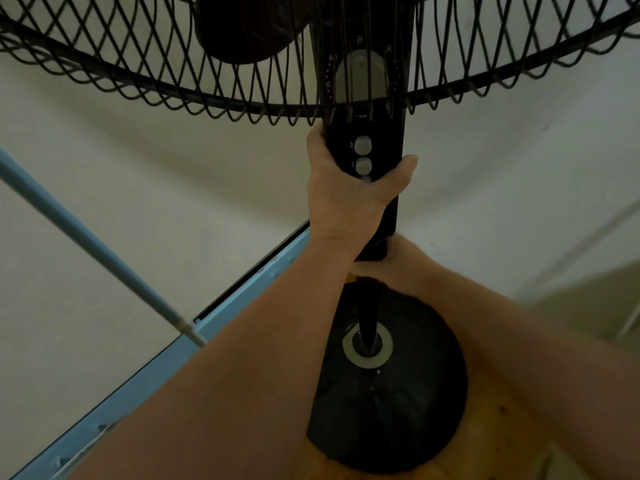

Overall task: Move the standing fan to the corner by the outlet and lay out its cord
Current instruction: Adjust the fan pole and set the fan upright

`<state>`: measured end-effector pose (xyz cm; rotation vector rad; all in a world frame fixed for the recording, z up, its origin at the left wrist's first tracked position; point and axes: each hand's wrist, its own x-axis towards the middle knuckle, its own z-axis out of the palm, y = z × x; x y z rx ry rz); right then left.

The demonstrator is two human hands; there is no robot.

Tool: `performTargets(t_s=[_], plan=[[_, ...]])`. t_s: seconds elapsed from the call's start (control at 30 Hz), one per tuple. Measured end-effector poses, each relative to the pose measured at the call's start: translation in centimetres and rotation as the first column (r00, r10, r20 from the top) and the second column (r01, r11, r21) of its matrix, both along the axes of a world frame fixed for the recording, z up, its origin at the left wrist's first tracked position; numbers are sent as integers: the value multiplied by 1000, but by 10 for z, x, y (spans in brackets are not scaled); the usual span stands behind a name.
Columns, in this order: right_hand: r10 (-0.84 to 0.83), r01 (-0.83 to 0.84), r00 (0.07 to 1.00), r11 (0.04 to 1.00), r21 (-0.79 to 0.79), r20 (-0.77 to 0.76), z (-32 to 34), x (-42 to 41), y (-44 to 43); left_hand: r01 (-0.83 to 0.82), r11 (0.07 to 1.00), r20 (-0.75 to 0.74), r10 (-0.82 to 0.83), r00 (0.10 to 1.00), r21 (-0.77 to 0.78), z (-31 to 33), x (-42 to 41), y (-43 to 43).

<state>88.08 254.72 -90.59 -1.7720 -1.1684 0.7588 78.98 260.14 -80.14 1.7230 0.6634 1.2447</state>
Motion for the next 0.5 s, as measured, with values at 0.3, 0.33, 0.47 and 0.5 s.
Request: performTargets(t_s=[0.3,0.33,0.47,0.5], plan=[[-38,15,973,995,-102,-226,22,-4,8,6,1000,9,-6,1000,-6,1,-1,-1],[-71,50,971,994,-99,-229,22,-7,7,5,1000,12,-5,1000,-8,1,-1,-1],[-170,149,958,983,-104,-232,21,-16,6,8,1000,12,-8,1000,-18,1,0,0],[-194,174,952,979,-101,-236,20,-17,6,8,1000,12,-8,1000,-17,1,0,0]])
